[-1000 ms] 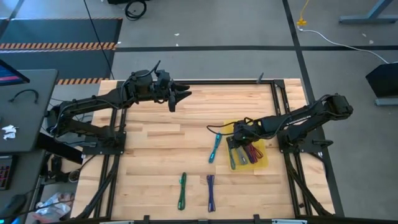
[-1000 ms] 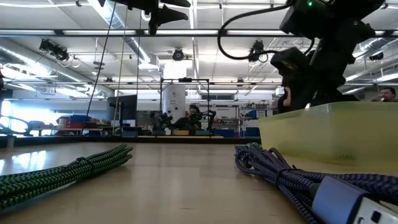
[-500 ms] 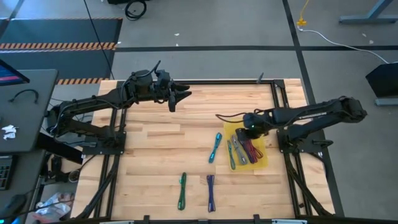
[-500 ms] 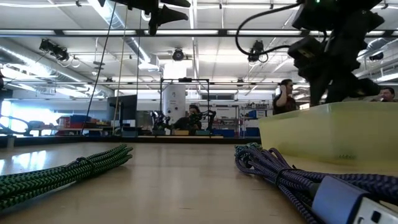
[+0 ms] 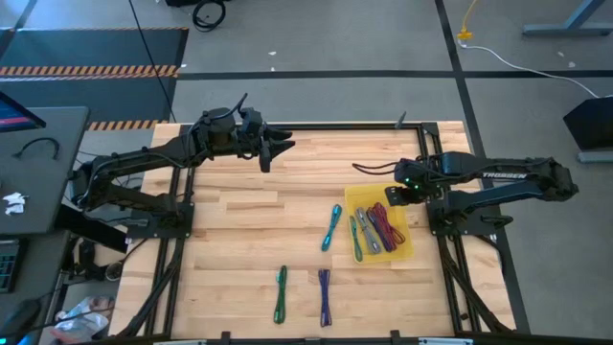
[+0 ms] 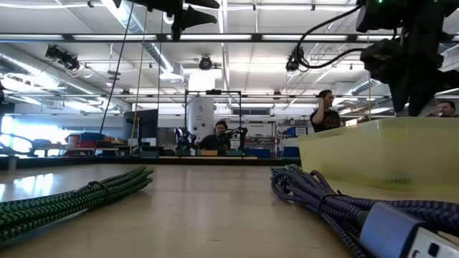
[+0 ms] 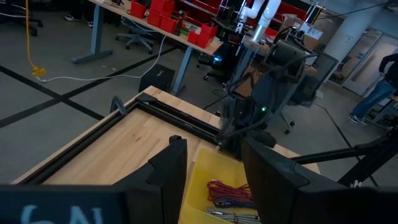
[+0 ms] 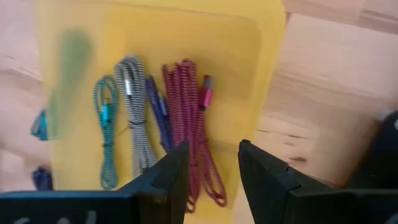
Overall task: Pick and place USB-C Cables
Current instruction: Move the yellow bin to the center of the table
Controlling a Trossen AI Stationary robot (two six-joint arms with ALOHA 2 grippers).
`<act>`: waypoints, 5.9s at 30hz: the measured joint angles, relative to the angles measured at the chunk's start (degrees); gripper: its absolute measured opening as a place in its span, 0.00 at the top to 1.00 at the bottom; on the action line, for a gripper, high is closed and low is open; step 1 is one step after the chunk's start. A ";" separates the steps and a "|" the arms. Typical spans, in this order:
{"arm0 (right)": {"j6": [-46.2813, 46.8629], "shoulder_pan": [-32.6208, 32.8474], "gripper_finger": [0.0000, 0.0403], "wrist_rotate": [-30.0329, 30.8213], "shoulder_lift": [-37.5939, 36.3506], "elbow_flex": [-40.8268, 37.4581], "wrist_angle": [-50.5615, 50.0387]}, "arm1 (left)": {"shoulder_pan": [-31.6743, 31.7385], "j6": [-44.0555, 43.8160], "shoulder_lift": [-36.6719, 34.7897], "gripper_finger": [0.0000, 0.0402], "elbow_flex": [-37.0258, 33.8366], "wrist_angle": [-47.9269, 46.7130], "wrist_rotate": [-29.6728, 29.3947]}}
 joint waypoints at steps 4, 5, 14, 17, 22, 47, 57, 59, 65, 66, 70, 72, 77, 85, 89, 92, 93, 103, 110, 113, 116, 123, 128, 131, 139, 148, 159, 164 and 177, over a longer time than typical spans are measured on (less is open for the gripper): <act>-1.70 -0.34 0.65 -0.35 1.32 -0.40 -1.32 | 0.00 0.00 0.00 0.60 0.00 0.00 0.00; -2.26 -0.36 0.65 -0.51 1.95 -0.87 -1.49 | 0.00 0.00 0.00 0.60 0.00 0.00 0.00; -5.57 -0.36 0.65 -0.28 7.27 -3.87 -1.30 | 0.00 -0.02 0.00 0.60 0.00 0.00 0.00; -5.55 -0.38 0.65 0.59 8.40 -4.22 -0.10 | 0.00 -0.02 0.00 0.60 0.00 0.02 0.00; -5.56 -0.38 0.65 1.52 10.14 -5.60 4.76 | 0.00 0.11 0.00 0.60 0.00 0.02 0.00; -6.07 -0.78 0.99 1.48 12.79 -8.63 12.90 | 6.70 1.51 -2.39 0.60 -0.07 -7.47 0.17; -12.72 -7.04 0.99 3.45 12.68 3.47 15.46 | 11.93 2.95 -7.42 0.60 -0.02 -13.91 0.16; -14.65 -8.65 0.99 4.40 12.70 6.80 15.60 | 12.40 2.98 -8.14 0.60 0.00 -14.94 0.16; -19.15 -12.17 0.99 5.78 15.56 14.86 20.16 | 13.16 3.74 -9.09 0.60 0.00 -17.70 0.19; -19.72 -12.35 0.99 5.65 16.62 15.74 21.82 | 13.21 3.85 -9.09 0.60 -0.02 -18.38 0.17; -21.30 -12.49 0.99 2.75 23.01 18.34 27.14 | 13.43 4.90 -9.31 0.60 -0.01 -18.45 0.12; -21.74 -12.11 0.99 0.87 26.86 19.54 30.16 | 13.76 5.09 -9.27 0.60 -0.02 -18.53 -1.09; -21.73 -10.19 0.99 -1.14 35.46 23.87 37.05 | 16.47 8.31 -10.74 0.60 0.00 -18.22 -6.62; -20.08 -7.08 0.99 -3.13 44.98 32.59 41.17 | 23.76 10.57 -14.82 0.60 0.00 -18.97 -7.98; -17.83 -4.81 0.99 -4.95 49.34 33.47 40.95 | 25.52 12.13 -16.35 0.60 0.00 -19.62 -7.81; -15.71 -3.31 0.99 -7.24 52.32 33.47 40.92 | 26.31 12.61 -17.10 0.60 0.00 -20.86 -7.78; -15.29 -2.95 0.99 -7.82 53.18 33.47 41.02 | 26.46 12.70 -17.20 0.60 0.00 -21.38 -7.76; -18.69 -1.80 0.99 -14.11 58.77 33.50 40.59 | 26.64 13.47 -17.18 0.60 0.00 -25.25 -7.75; -26.33 -4.21 0.99 -14.56 58.13 33.54 28.71 | 26.59 12.99 -17.16 0.60 0.00 -25.64 -7.69; -30.12 -6.00 0.99 -12.30 56.65 33.54 23.81 | 26.51 11.99 -17.16 0.60 0.00 -25.66 -7.65; -32.95 -8.03 0.99 -10.32 54.80 33.54 19.82 | 26.51 11.93 -17.16 0.60 0.00 -25.64 -6.93; -35.05 -10.71 0.99 -10.85 51.67 33.54 20.99 | 26.51 11.61 -17.11 0.60 0.00 -25.66 -6.89; -37.48 -9.21 0.99 -14.34 52.42 33.54 22.77 | 26.51 11.47 -17.11 0.60 0.00 -25.64 -6.90; -40.68 -8.49 0.99 -14.67 52.41 33.54 22.64 | 26.51 10.44 -17.11 0.60 0.00 -25.64 -6.89; -44.27 -8.38 0.99 -15.86 52.41 33.54 21.25 | 26.51 10.05 -17.11 0.60 0.00 -25.65 -6.89; -37.94 -8.87 0.99 -13.88 52.41 33.52 34.01 | 26.51 7.48 -17.09 0.60 0.00 -25.64 -6.87; -31.96 -8.75 0.99 -11.71 52.41 33.79 27.68 | 26.51 7.34 -17.09 0.60 0.00 -25.66 -6.89; -34.98 -6.36 0.99 -11.29 52.41 41.03 21.46 | 26.51 7.40 -17.09 0.60 0.00 -25.66 -6.89; -44.23 -5.61 0.99 -8.26 55.72 62.04 -3.39 | 26.49 7.39 -17.09 0.60 0.00 -25.68 -6.89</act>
